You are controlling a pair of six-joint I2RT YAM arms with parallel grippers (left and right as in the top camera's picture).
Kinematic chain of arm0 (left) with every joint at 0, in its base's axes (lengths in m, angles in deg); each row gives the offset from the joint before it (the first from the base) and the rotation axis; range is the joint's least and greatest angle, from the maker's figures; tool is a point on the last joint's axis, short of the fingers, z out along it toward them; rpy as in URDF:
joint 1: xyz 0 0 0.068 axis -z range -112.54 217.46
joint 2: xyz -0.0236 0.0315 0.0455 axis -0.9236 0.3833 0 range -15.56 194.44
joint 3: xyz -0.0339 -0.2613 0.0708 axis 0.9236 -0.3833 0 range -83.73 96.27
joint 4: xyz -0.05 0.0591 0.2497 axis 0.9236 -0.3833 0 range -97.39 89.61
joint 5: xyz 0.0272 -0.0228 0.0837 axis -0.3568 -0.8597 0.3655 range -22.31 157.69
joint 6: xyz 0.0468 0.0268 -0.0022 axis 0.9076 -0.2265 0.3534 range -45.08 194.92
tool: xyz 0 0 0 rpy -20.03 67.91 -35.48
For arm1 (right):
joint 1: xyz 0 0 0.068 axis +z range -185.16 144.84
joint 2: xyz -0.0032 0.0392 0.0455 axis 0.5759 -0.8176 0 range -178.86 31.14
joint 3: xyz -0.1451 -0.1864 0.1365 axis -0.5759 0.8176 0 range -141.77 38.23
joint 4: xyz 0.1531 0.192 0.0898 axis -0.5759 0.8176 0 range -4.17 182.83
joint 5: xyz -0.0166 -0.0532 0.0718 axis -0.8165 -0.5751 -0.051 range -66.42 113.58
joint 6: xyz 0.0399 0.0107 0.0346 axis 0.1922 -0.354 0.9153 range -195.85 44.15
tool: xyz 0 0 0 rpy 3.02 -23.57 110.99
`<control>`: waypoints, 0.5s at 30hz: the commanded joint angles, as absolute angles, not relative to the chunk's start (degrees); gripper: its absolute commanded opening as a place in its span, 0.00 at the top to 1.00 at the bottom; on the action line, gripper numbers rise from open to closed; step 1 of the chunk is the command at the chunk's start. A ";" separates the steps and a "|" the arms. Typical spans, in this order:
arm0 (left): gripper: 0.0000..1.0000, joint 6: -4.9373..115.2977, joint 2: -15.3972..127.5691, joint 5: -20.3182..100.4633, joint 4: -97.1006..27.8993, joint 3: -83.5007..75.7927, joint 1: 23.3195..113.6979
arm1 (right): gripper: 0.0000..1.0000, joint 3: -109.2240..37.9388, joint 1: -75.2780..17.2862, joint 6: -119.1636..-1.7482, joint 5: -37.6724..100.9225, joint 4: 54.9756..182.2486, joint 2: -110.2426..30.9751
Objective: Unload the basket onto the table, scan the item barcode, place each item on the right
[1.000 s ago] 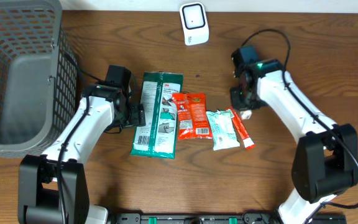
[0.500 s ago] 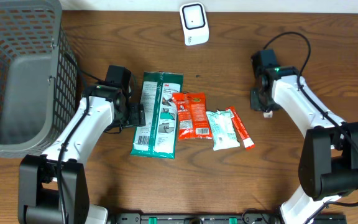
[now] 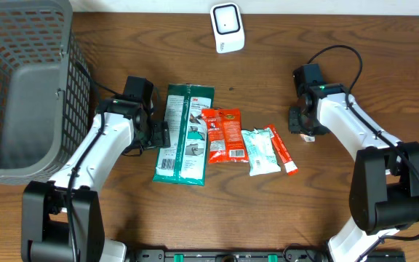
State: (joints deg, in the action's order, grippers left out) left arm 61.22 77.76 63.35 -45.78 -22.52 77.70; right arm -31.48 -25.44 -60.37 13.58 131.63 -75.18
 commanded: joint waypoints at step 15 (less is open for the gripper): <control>0.14 61.07 77.69 63.87 -45.93 -22.28 77.68 | 0.58 -36.27 -29.40 -61.07 26.08 136.31 -69.98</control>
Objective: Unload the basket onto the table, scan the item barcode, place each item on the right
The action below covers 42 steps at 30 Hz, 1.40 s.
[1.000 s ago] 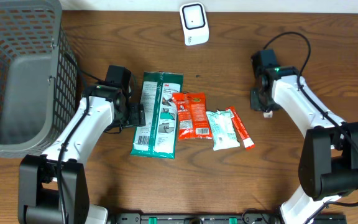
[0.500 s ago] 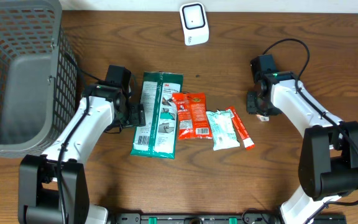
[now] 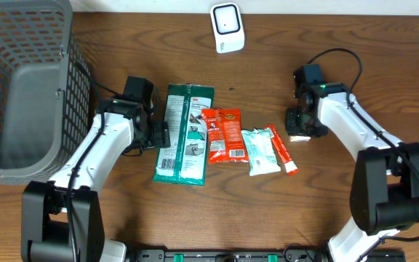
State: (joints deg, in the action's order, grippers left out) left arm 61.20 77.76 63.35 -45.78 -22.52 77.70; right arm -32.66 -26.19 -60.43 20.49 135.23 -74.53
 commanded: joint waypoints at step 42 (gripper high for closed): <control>0.14 61.05 77.69 63.87 -45.93 -22.28 77.68 | 0.90 -20.62 -45.25 -78.27 51.11 117.36 -76.06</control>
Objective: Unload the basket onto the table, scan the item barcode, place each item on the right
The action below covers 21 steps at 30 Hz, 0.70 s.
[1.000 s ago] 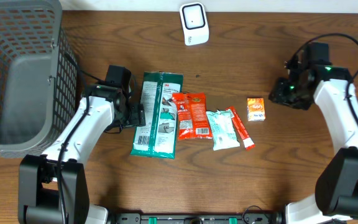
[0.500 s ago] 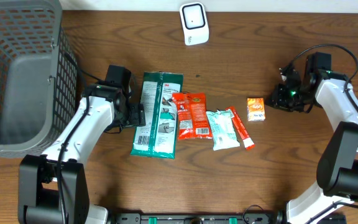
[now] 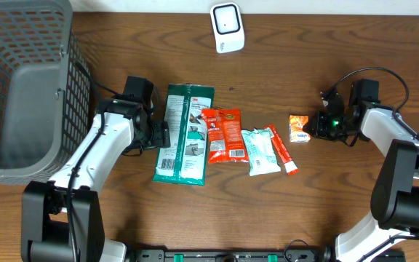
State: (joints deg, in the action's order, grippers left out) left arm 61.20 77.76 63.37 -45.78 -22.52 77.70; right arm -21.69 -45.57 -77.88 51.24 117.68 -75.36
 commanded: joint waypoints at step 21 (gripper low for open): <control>0.14 61.05 77.69 63.85 -45.93 -22.28 77.68 | 0.99 -23.57 -22.58 -65.88 -4.84 127.69 -56.10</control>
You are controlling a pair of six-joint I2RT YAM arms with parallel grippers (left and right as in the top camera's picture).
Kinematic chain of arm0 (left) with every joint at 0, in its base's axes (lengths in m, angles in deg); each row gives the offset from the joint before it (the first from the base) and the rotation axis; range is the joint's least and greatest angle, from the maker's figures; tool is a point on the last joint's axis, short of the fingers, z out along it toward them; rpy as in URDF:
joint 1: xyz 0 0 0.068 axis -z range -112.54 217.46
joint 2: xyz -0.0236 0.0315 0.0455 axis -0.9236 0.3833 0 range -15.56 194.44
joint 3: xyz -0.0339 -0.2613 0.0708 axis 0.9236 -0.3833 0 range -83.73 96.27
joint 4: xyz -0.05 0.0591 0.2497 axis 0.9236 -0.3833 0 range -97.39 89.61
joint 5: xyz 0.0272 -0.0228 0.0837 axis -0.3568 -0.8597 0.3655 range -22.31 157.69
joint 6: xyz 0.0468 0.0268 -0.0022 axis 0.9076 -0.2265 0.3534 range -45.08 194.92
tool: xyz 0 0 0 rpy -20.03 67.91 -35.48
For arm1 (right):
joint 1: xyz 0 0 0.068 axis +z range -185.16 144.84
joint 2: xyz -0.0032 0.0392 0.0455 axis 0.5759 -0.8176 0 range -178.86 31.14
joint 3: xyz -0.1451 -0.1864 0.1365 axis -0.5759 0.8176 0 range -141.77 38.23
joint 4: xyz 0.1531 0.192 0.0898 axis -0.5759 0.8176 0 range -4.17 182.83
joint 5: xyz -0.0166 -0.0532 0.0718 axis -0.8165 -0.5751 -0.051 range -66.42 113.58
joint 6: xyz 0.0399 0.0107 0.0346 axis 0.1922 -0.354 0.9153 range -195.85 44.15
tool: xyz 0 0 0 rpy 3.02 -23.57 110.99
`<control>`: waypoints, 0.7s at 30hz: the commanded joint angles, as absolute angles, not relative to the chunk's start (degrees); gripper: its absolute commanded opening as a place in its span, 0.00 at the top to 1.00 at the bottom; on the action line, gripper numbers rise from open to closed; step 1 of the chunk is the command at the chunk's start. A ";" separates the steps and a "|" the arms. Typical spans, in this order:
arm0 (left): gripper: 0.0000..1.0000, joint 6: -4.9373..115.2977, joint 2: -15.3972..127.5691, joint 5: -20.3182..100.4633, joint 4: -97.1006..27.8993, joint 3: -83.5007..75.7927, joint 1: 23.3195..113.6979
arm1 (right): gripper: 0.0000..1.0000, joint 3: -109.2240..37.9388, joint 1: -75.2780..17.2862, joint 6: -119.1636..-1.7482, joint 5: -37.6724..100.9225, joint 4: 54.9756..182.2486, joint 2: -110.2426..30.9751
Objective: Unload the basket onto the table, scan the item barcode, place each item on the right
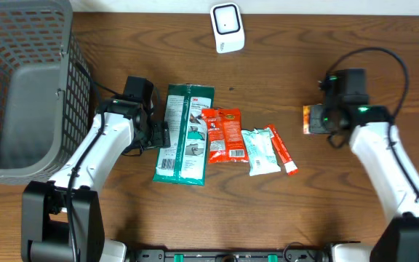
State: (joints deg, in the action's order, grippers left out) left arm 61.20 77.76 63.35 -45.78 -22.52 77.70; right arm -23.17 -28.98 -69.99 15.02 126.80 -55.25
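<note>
Against the back wall stands the white barcode scanner. A small orange box shows at the tip of my right gripper, which looks shut on it, right of the row of items. That row holds a green packet, an orange-red packet, a white-teal packet and a red tube. My left gripper sits at the green packet's left edge; its jaws cannot be made out.
A grey wire basket fills the far left of the wooden table. The right arm's black cable loops above its wrist.
The small orange box and my right gripper have shifted a little right and towards the back, and the right arm now looks larger in view. The left arm and the row of items are unchanged.
My right gripper stood over the small orange box right of the red tube, the arm reaching in from behind. Then the arm lay out to the right with the gripper at the box's right side. Now the box sits further back at its tip. The left arm never moved.
</note>
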 commanded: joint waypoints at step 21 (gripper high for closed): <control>0.14 61.07 77.69 63.85 -45.93 -22.28 77.68 | 0.93 -23.57 -8.26 -62.14 -18.66 125.88 -72.65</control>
State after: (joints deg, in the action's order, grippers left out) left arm 61.22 77.76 63.35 -45.78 -22.52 77.70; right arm -23.17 -8.51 -63.58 -17.32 126.05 -72.36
